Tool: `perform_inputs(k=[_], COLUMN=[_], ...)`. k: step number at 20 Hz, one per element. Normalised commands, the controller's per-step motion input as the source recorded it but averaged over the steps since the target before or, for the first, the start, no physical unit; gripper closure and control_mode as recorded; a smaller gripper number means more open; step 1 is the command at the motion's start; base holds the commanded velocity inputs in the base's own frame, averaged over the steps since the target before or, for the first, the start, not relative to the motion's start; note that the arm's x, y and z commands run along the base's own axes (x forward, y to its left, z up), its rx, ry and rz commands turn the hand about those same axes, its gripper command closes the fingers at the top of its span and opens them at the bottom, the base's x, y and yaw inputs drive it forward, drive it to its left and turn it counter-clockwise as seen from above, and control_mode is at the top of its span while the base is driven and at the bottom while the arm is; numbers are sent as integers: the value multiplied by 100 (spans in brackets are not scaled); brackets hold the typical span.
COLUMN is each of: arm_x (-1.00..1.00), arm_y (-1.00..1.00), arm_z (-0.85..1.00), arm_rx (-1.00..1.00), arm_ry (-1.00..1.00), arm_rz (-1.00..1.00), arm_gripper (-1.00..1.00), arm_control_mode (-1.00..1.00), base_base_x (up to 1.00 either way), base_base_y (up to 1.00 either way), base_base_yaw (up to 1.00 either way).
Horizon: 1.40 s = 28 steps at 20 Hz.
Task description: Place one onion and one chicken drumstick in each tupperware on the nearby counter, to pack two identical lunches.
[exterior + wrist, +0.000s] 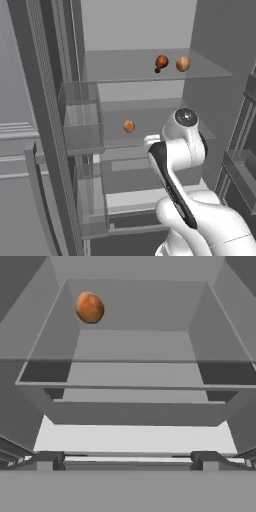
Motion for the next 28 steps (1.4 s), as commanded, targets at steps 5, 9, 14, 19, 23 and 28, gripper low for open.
perform_inputs(k=[5,9,14,19,23,28], arm_x=[97,97,83,71,69,69], arm_y=[22,9,20,27,16,17], arm_z=[-19,-10,-17,-13,-9,-13], arm_rx=[3,1,0,0,0,0], arm_ry=[0,0,0,0,0,0], arm_rz=[0,0,0,0,0,0], arm_gripper=[-100,-100,-100,-100,-100,-100], arm_control_mode=[-100,-100,-100,-100,-100,-100], base_base_x=[0,0,0,0,0,0], base_base_y=[0,0,0,0,0,0], base_base_yaw=[0,0,0,0,0,0])
